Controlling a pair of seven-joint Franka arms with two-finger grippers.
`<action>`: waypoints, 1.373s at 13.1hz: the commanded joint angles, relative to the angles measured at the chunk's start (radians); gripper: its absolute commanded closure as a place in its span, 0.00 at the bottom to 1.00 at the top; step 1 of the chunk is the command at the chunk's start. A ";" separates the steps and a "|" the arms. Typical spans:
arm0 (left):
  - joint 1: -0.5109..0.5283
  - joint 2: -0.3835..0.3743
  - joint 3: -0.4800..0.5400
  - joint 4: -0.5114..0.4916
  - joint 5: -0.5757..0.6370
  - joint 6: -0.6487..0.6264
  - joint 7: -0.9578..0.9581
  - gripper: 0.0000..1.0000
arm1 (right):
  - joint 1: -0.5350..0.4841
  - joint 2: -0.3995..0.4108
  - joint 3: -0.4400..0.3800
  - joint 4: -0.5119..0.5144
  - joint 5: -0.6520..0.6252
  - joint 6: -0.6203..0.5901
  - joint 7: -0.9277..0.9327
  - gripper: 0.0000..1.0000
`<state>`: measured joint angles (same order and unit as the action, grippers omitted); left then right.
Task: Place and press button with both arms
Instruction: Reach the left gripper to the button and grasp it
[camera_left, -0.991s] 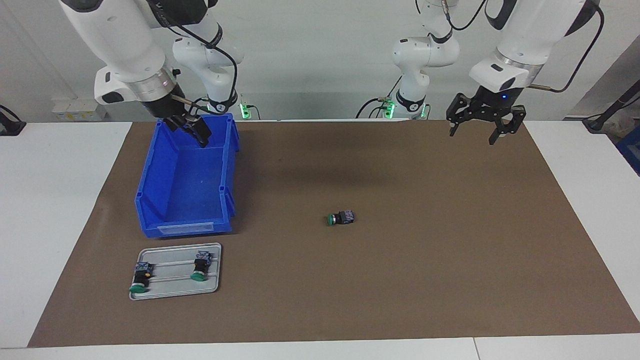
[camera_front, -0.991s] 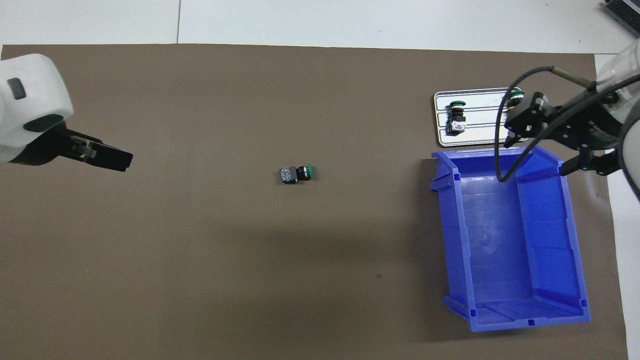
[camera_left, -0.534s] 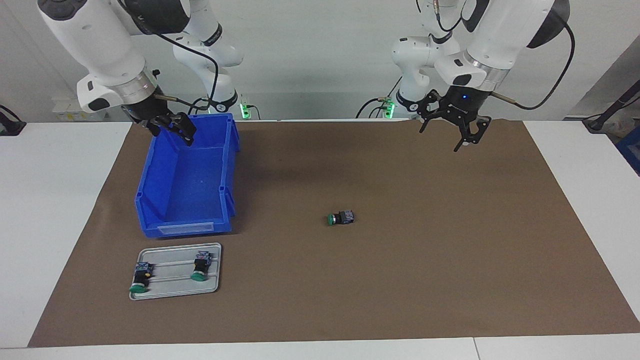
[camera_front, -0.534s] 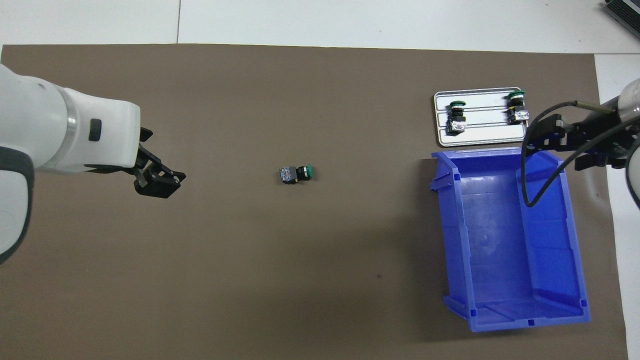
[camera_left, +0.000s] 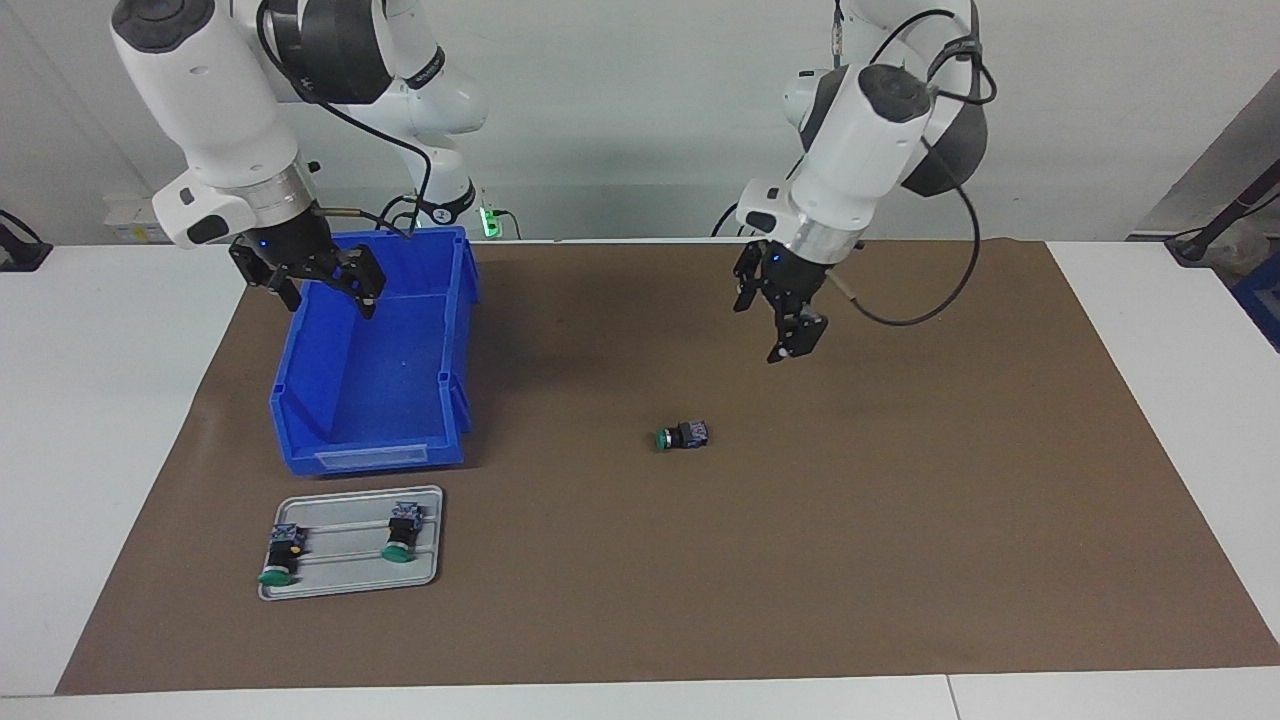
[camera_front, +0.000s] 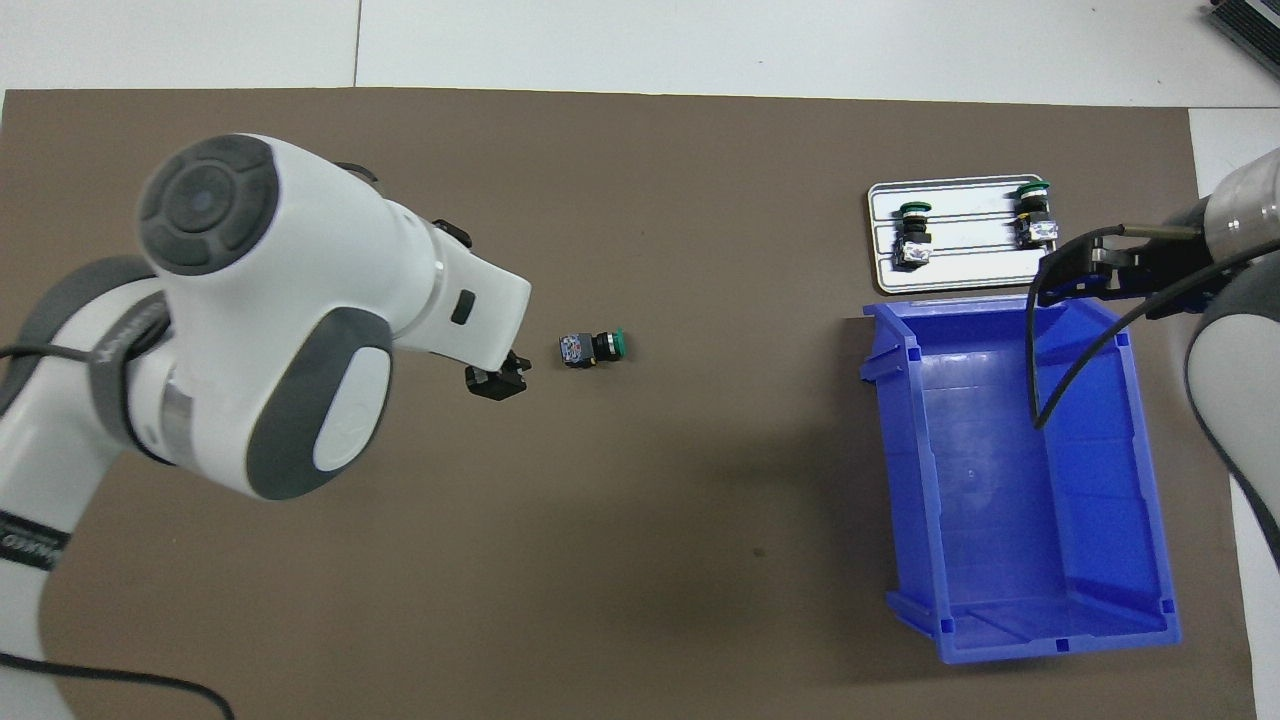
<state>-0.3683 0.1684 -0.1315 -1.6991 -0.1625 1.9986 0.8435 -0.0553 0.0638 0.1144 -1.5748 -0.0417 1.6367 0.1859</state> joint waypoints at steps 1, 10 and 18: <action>-0.050 0.049 0.018 0.004 0.079 0.051 0.013 0.05 | -0.011 -0.053 0.007 -0.085 -0.014 0.040 -0.063 0.04; -0.135 0.301 0.021 0.030 0.178 0.268 -0.156 0.08 | -0.008 -0.068 0.008 -0.111 0.000 0.040 -0.051 0.02; -0.147 0.365 0.024 0.019 0.175 0.353 -0.167 0.09 | -0.012 -0.067 0.008 -0.103 0.003 0.032 -0.060 0.01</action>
<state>-0.4936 0.5089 -0.1246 -1.6931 -0.0079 2.3240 0.7070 -0.0556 0.0216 0.1177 -1.6490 -0.0426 1.6533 0.1489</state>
